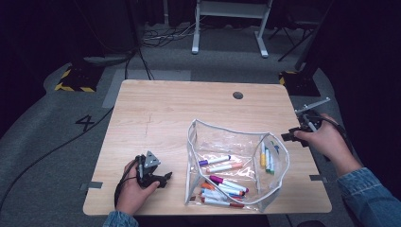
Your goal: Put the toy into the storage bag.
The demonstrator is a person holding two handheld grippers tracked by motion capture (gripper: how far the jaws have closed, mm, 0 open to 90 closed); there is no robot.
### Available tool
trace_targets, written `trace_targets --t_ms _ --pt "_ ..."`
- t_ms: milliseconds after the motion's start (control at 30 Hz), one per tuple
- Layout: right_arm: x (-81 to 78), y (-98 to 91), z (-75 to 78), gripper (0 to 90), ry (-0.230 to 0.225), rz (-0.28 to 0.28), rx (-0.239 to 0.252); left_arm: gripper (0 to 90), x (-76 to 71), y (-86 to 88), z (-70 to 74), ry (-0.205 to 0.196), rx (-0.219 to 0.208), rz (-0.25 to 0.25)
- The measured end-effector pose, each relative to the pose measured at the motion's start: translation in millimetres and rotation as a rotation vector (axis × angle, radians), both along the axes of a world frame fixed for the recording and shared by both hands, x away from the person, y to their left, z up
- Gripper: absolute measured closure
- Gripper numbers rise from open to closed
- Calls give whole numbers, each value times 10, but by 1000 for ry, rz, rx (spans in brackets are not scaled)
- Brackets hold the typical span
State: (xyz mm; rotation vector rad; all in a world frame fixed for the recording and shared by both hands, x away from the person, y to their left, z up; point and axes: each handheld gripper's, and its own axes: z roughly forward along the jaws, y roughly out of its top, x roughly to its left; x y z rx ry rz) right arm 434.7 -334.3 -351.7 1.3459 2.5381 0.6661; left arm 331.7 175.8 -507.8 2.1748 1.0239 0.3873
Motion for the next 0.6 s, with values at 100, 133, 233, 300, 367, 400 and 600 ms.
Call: trace_targets --t_ms 100,133,233,300,367,400,600 --pt "29 3 -149 536 23 -6 7 179 1 -1 0 1 -1 1" --pt "37 3 -202 536 31 -9 8 179 1 -2 0 1 -1 1" --pt "48 5 -357 536 57 -12 9 179 1 -2 0 1 -1 1" --pt "48 4 -471 537 75 -16 4 179 1 -2 0 1 -1 1" --pt "49 -3 -556 536 92 -22 4 179 1 -2 0 1 -1 1" --pt "50 -10 -605 537 96 -25 7 179 1 -2 0 1 -1 1" --pt "53 -47 -879 543 142 -51 4 179 1 -2 0 1 -1 1"
